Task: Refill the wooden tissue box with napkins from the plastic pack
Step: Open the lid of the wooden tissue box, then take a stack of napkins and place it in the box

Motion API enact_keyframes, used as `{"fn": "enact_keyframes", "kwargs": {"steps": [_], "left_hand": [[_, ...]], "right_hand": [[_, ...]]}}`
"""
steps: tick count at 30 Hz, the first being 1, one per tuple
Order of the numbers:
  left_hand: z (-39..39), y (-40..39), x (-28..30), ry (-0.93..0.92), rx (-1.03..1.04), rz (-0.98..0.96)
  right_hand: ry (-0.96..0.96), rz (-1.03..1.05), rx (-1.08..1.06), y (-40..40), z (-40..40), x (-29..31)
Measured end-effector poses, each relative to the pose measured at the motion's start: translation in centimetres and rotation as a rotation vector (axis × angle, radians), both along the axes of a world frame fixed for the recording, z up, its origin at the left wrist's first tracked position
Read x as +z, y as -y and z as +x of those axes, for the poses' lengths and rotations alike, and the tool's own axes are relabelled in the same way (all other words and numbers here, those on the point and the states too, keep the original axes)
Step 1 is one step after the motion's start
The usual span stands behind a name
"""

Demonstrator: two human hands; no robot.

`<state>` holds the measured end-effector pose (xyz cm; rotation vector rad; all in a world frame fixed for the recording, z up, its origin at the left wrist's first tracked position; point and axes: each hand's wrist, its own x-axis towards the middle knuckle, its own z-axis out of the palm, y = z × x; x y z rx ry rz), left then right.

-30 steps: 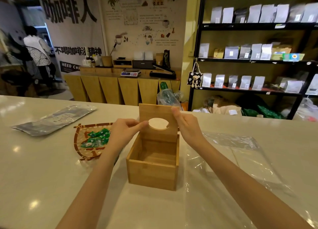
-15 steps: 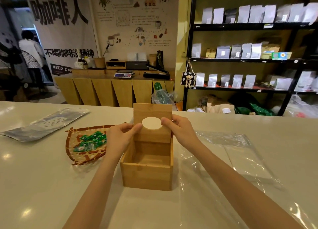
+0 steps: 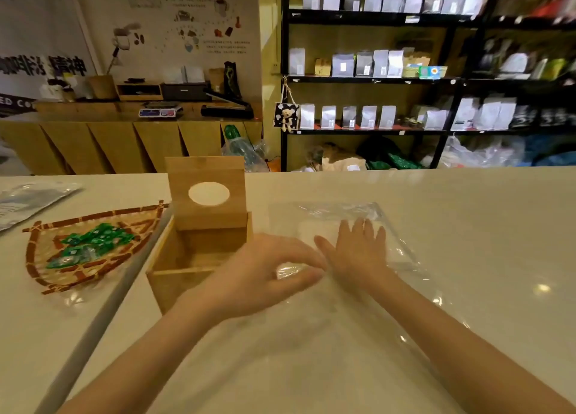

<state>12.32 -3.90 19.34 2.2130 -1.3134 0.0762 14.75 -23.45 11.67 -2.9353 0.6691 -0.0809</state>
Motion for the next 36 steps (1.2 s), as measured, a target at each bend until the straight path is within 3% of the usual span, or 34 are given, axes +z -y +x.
{"fn": "enact_keyframes", "kwargs": {"steps": [2,4,10,18,20,24,28,31,33,36], "left_hand": [[-0.2,2.0,-2.2,0.072,-0.158,0.296],[0.0,3.1,-4.2,0.089,-0.247,0.393],[-0.4,5.5,-7.4,0.154,-0.338,0.215],[-1.9,9.9,-9.0,0.294,-0.323,0.264],[-2.0,10.6,-9.1,0.255,-0.305,0.267],[-2.0,11.1,-9.3,0.063,-0.267,0.294],[-1.9,10.6,-9.2,-0.160,-0.277,0.093],[-1.9,10.3,-9.2,-0.235,-0.255,-0.036],[-2.1,10.2,-8.9,-0.250,-0.242,-0.091],[-2.4,10.2,-8.3,-0.168,-0.253,-0.085]], "right_hand": [[0.013,0.026,0.030,0.8,-0.8,-1.1],[0.012,0.049,0.068,1.6,-1.2,-1.6],[0.014,0.081,0.290,4.4,-1.8,-1.4],[0.014,0.032,0.492,6.9,-1.9,-0.7],[0.128,0.041,0.471,7.1,-2.6,-0.2],[0.393,0.381,0.385,7.7,-6.7,2.7],[0.656,0.675,0.327,9.3,-13.1,5.1],[0.505,0.778,0.338,10.2,-16.4,4.6],[0.278,0.652,0.342,9.8,-17.6,2.8],[0.129,0.205,0.521,8.8,-17.2,-0.5]]}}
